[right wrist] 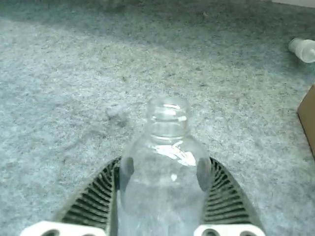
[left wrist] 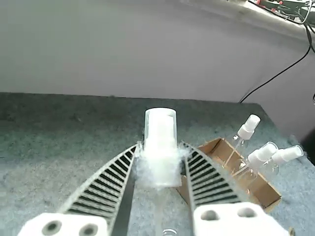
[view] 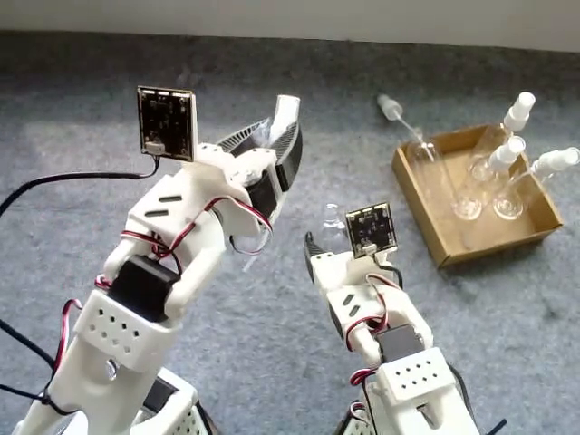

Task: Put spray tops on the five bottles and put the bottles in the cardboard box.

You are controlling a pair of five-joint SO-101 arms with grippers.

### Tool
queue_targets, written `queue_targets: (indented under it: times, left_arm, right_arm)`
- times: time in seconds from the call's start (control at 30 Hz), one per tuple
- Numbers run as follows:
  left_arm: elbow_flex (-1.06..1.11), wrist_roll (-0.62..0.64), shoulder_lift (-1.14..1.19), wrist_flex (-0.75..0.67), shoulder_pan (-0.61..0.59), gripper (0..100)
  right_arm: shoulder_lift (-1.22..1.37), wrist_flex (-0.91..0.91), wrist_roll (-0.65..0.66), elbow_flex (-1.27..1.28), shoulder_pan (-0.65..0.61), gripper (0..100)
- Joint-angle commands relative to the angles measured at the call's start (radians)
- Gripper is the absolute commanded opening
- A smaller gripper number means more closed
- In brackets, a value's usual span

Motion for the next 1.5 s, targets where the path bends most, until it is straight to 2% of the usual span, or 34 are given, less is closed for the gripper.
queue_targets:
  times: [0.0, 0.23, 0.33, 0.5, 0.7, 0.87, 1.07, 1.3, 1.4, 1.47]
  left_arm:
    - [0.097, -0.011, -0.027, -0.244, -0.012, 1]
    - [0.407, -0.017, -0.027, -0.957, -0.004, 1]
    - [0.47, -0.017, -0.027, -1.106, -0.004, 1]
    - [0.478, -0.017, -0.025, -1.172, -0.004, 1]
    - [0.486, -0.012, -0.021, -1.177, -0.008, 1]
    - [0.504, -0.011, -0.024, -1.18, -0.012, 1]
    - [0.581, -0.011, -0.019, -1.344, -0.012, 1]
    - [0.581, -0.009, -0.025, -1.369, -0.058, 1]
    - [0.575, -0.008, -0.016, -1.393, -0.061, 0]
    - [0.57, 0.038, -0.016, -1.387, -0.061, 0]
  right_arm:
    - [-0.002, -0.027, -0.006, -0.005, -0.008, 8.4]
    - [-0.002, -0.027, -0.011, -0.005, -0.01, 8.4]
    - [-0.002, -0.027, -0.012, -0.004, -0.013, 8.4]
    - [-0.002, -0.027, -0.012, -0.004, -0.122, 8.4]
    - [-0.002, -0.027, -0.011, -0.004, -0.209, 8.4]
    - [-0.002, -0.027, -0.011, -0.008, -0.209, 8.4]
    - [-0.004, -0.027, -0.011, -0.013, -0.208, 8.4]
    - [-0.004, -0.028, -0.008, -0.015, -0.208, 8.4]
    - [-0.004, -0.099, -0.006, -0.015, -0.209, 8.4]
    - [-0.004, -0.179, -0.005, -0.005, -0.206, 8.4]
